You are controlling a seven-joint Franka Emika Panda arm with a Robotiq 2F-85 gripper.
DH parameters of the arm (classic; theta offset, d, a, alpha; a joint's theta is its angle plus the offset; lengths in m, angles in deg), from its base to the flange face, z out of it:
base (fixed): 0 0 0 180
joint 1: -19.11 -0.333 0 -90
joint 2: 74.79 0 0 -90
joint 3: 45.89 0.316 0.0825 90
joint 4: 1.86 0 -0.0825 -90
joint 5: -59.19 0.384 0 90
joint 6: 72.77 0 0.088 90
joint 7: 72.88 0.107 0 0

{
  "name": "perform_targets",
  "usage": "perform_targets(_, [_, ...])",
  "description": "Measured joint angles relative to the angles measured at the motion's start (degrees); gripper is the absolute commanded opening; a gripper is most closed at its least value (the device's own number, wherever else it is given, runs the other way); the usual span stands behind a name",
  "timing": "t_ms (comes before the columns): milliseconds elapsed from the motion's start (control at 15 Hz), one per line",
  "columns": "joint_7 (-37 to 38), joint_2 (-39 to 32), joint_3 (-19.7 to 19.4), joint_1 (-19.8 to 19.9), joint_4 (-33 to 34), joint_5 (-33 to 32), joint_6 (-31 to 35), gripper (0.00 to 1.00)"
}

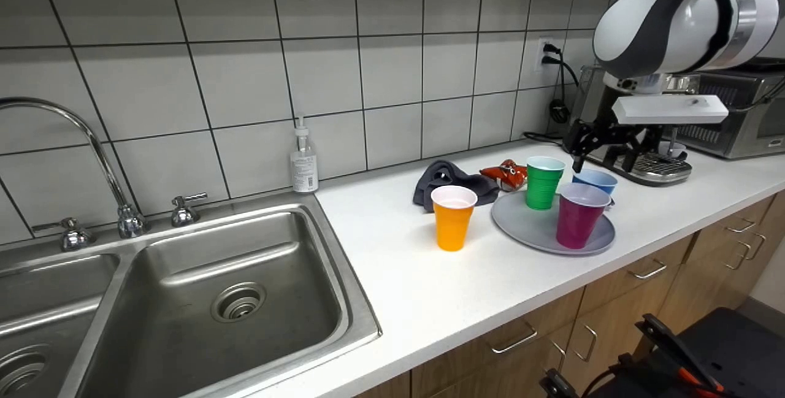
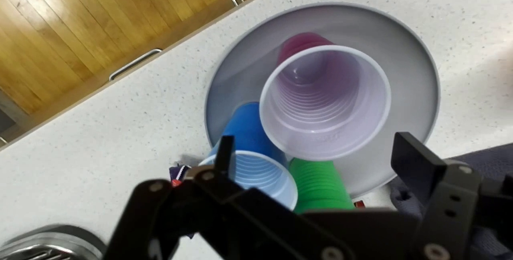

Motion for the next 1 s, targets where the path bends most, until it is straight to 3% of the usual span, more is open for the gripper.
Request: perform_targets(1000, [2.68, 1.66, 7.84, -6.57, -0.57, 1.09, -0.66, 1.00])
